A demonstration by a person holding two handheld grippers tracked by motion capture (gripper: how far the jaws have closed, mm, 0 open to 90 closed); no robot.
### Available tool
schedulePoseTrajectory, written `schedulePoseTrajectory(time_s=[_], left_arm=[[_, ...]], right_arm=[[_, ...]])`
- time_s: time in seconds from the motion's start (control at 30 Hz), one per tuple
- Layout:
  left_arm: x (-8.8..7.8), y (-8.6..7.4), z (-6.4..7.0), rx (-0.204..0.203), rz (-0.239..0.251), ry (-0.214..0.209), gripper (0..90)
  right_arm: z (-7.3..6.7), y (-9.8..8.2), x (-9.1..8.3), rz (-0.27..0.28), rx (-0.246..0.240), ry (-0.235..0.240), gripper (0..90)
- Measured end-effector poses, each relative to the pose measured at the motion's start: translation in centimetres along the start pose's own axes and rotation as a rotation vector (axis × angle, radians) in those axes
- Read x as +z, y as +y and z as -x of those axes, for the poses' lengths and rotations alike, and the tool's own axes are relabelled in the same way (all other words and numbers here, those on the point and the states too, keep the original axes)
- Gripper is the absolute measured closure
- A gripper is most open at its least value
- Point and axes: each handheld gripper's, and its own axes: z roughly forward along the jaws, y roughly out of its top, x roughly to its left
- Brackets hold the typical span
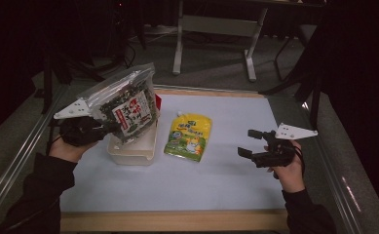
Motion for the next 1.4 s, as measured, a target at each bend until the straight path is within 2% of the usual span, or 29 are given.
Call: schedulePoseTrajectory(time_s=[0.03, 0.07, 0.1, 0.13, 0.4, 0.73, 0.83, 0.87, 1.23, 1.33, 1.4], left_arm=[[0.0, 0.0, 0.0, 0.0, 0.0, 0.0, 77.7], [0.3, -0.2, -0.5, -0.002, -0.03, 0.01, 77.7], [0.3, -0.2, -0.5, -0.002, -0.03, 0.01, 77.7], [0.5, -0.3, -0.8, -0.001, -0.051, 0.018, 77.7], [1.9, -0.6, -1.8, -0.001, -0.122, 0.011, 77.7], [2.9, -0.5, -2.7, 0.001, -0.132, 0.006, 77.6], [2.9, -0.8, -2.9, -0.008, -0.118, 0.003, 77.6], [2.9, -1.0, -3.1, -0.029, -0.111, 0.001, 77.5], [3.8, -1.8, -3.4, -0.014, -0.132, 0.007, 77.5], [4.9, -2.7, -3.5, -0.015, -0.186, 0.011, 77.5], [5.5, -3.1, -3.4, -0.016, -0.196, 0.013, 77.6]], right_arm=[[0.0, 0.0, 0.0, 0.0, 0.0, 0.0, 14.6], [0.1, 0.0, 0.1, -0.002, 0.001, 0.0, 14.6], [0.1, 0.0, 0.1, -0.002, 0.001, 0.0, 14.6], [0.1, -0.1, 0.1, -0.003, 0.001, -0.001, 14.6], [0.3, -0.2, 0.2, -0.01, 0.013, -0.003, 14.9], [0.1, -0.1, 0.3, -0.02, 0.005, 0.002, 15.0], [0.1, -0.1, 0.5, -0.027, 0.005, 0.003, 15.0], [0.1, -0.2, 0.5, -0.03, 0.005, 0.003, 15.0], [-0.1, -0.2, 0.8, -0.036, 0.004, 0.008, 15.1], [0.0, -0.2, 0.8, -0.038, 0.004, 0.01, 15.1], [0.0, -0.3, 0.8, -0.038, 0.004, 0.008, 15.1]])
